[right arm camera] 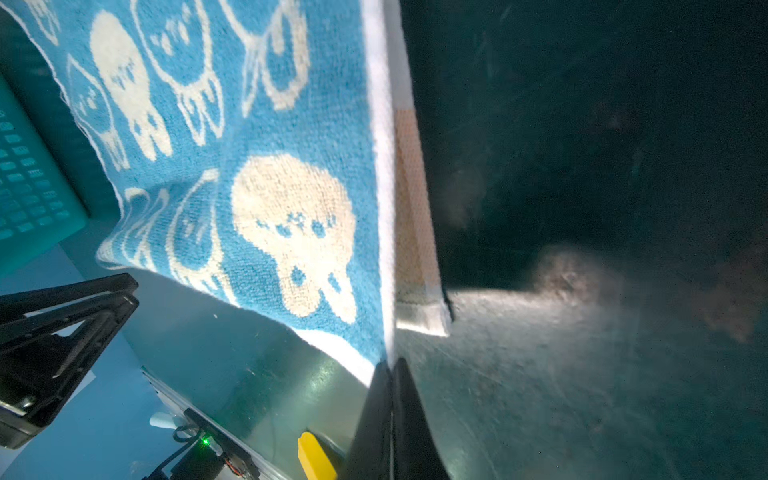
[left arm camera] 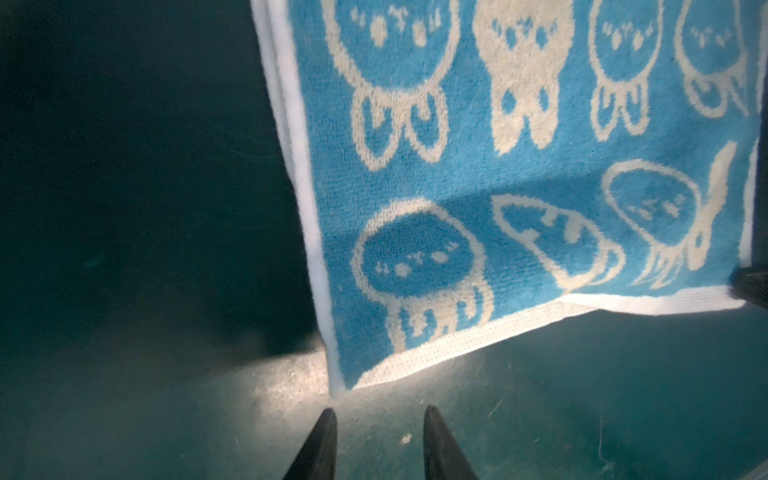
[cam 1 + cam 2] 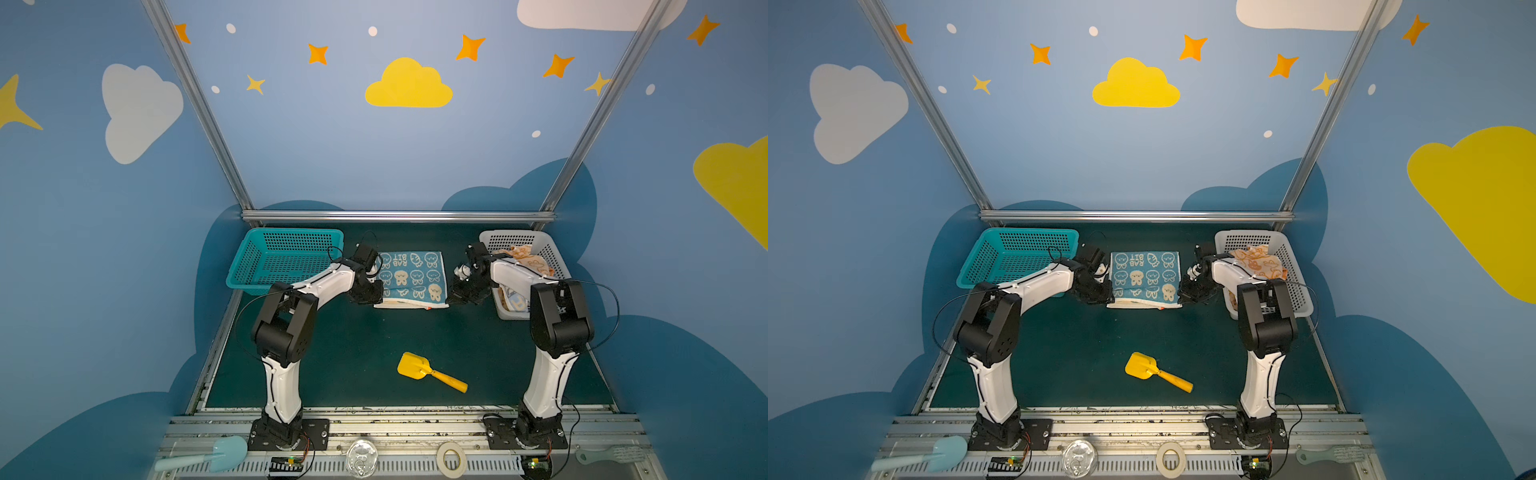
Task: Fold and stack the towels
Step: 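Lower the folded edge onto the towel and open both grippers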
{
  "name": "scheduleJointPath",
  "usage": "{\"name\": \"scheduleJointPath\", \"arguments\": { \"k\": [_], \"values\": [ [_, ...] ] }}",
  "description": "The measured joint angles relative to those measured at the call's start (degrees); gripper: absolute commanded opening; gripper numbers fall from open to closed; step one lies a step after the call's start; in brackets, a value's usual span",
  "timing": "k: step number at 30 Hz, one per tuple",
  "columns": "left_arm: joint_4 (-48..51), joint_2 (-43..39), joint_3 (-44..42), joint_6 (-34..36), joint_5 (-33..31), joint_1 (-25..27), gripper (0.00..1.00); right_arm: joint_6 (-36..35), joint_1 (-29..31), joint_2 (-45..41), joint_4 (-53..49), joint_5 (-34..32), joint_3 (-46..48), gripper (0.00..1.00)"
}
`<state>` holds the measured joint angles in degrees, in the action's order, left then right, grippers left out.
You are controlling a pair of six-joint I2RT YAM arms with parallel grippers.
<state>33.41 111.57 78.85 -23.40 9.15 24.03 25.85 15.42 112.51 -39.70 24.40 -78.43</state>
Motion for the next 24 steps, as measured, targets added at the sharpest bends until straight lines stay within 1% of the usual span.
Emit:
{"name": "scheduleJointPath", "arguments": {
  "k": [5,16,24],
  "values": [
    [-0.3,0.1,-0.3,0.0,-0.1,0.0,0.36,-0.5,-0.5,0.1,-0.2,0.0,-0.2,0.00],
    [-1.6,1.2,-0.3,0.0,-0.1,0.0,0.26,-1.2,-0.8,2.7,-0.7,0.0,-2.6,0.01],
    [-2.2,2.0,-0.5,0.0,-0.5,0.0,0.26,-1.2,-0.2,5.3,-0.6,0.0,-3.0,0.02]
  ]
}}
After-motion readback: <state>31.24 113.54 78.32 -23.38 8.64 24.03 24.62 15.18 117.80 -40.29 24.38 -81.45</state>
